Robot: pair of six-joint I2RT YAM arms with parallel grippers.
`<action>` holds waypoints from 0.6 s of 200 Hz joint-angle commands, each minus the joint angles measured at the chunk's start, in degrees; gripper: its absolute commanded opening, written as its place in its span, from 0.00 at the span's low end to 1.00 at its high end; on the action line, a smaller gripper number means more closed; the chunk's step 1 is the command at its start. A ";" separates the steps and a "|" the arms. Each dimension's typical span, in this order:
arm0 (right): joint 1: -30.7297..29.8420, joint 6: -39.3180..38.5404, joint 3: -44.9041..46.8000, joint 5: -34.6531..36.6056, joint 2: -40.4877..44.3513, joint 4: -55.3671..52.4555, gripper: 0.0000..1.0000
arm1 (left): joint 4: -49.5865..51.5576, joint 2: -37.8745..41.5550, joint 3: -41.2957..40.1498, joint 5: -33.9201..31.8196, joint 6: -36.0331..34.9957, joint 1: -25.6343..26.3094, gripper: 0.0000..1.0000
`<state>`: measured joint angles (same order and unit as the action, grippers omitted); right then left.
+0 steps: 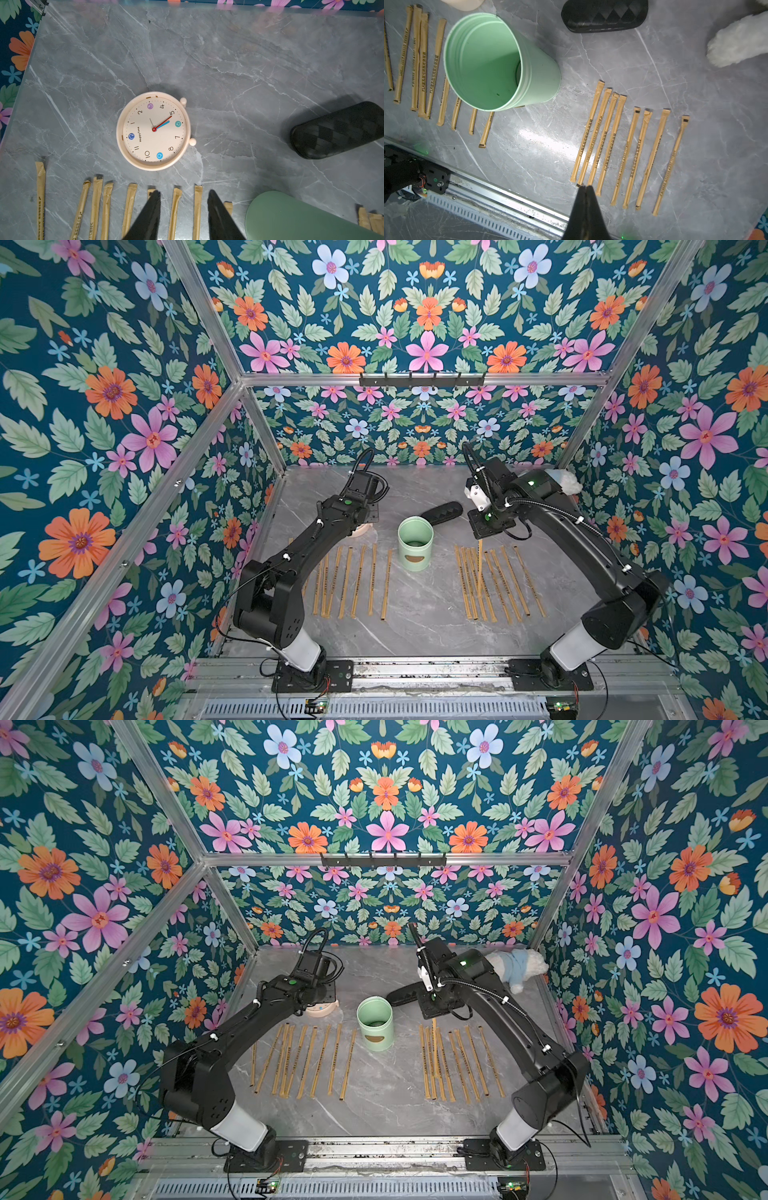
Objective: Take the straws out of the storage container
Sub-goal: Place the straw at the center of the board.
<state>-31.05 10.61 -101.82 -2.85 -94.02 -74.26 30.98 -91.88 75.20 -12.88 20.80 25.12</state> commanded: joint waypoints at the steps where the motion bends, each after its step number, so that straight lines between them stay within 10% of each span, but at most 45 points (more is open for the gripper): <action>1: 0.03 1.25 -1.00 -3.09 -4.00 -2.73 0.01 | -0.95 0.24 -0.44 -1.04 0.30 0.10 0.40; 120: 1.48 2.48 -7.79 -14.62 -25.47 -1.91 0.01 | -1.98 1.51 -3.39 -1.11 0.03 0.41 0.40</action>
<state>-30.02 13.04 -109.23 -15.05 -117.84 -75.16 29.80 -90.83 71.81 -13.13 20.80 25.45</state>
